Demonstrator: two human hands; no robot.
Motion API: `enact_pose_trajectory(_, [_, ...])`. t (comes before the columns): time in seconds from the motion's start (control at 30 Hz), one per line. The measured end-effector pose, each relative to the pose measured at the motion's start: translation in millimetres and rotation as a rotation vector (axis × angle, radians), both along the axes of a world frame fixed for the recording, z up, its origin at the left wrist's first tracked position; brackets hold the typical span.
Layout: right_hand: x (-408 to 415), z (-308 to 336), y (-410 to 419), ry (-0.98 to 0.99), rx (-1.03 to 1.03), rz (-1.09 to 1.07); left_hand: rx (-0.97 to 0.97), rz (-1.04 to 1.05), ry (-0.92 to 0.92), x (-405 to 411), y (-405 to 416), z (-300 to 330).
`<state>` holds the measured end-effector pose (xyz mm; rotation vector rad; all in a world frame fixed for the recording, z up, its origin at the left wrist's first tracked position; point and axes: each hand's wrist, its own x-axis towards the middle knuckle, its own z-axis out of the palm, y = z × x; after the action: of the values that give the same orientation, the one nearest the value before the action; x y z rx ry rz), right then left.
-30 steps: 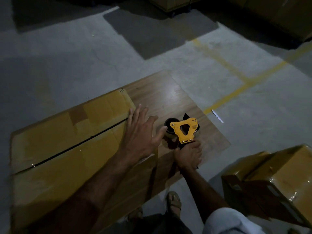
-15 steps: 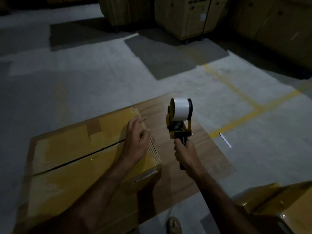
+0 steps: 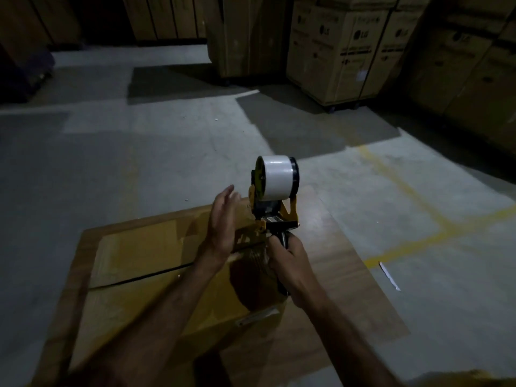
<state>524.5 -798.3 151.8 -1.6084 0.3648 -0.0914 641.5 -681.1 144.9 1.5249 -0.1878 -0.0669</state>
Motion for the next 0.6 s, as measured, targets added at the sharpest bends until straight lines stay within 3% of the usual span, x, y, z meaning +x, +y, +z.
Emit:
enact_pose_trajectory(0.13, [4,-6,4,0.051,-0.102,0.041,0.013,-0.077,-0.399,15,5,42])
enact_pose_trajectory(0.37, [2,-11,26,0.023,-0.128,0.077,0.099,-0.217,-0.583,49,-6,89])
enact_pose_trajectory(0.6, [-6,-15,32,0.017,-0.154,0.012,0.042,-0.223,-0.576,42,-24,88])
